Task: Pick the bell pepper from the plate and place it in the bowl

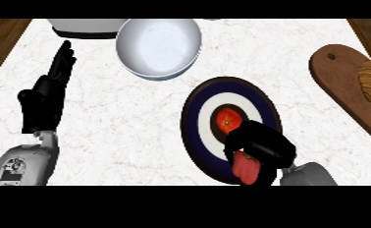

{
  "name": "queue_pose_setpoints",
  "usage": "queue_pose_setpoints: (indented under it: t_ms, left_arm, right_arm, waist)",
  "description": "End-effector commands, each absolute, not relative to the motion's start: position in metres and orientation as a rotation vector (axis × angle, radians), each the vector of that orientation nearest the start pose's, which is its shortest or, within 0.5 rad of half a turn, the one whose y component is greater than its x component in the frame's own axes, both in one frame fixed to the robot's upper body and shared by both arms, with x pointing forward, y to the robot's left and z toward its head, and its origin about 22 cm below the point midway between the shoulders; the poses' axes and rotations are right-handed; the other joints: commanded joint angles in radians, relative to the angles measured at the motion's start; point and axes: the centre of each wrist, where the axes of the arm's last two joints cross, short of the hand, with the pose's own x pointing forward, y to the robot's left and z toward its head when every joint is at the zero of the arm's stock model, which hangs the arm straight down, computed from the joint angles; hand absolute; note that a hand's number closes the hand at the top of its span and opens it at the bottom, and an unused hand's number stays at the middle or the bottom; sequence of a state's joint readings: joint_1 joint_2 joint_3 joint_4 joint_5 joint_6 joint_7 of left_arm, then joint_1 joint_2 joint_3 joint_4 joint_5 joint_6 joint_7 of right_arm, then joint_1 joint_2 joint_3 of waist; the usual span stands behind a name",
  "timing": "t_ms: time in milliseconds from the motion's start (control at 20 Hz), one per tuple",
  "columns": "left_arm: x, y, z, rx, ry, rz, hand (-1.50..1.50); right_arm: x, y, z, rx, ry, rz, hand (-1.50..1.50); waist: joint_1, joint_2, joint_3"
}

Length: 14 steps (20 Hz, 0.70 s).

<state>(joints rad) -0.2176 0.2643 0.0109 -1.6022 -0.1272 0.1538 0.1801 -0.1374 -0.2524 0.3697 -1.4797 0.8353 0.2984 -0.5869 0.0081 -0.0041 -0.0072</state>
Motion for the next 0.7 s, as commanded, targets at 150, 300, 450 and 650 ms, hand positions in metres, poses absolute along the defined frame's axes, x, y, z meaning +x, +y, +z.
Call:
queue_pose_setpoints:
  t_ms: [150,300,450,650]
  left_arm:
    - [0.292,0.259,0.083,0.367,-1.660,-0.199,0.00]
    - [0.292,0.255,0.081,0.354,-1.659,-0.207,0.00]
    - [0.292,0.251,0.081,0.341,-1.666,-0.216,0.00]
    - [0.294,0.249,0.080,0.333,-1.661,-0.230,0.00]
  right_arm:
    - [0.249,-0.107,0.002,-0.133,-1.603,1.440,1.50]
    - [0.251,-0.098,0.014,-0.230,-1.590,1.387,1.50]
    - [0.249,-0.092,0.024,-0.292,-1.620,1.223,1.50]
    - [0.252,-0.079,0.054,-0.411,-1.706,1.039,1.50]
  waist:
    - [0.041,0.007,-0.008]
    - [0.062,0.008,-0.003]
    - [0.071,0.004,0.007]
    - [0.079,-0.002,0.007]
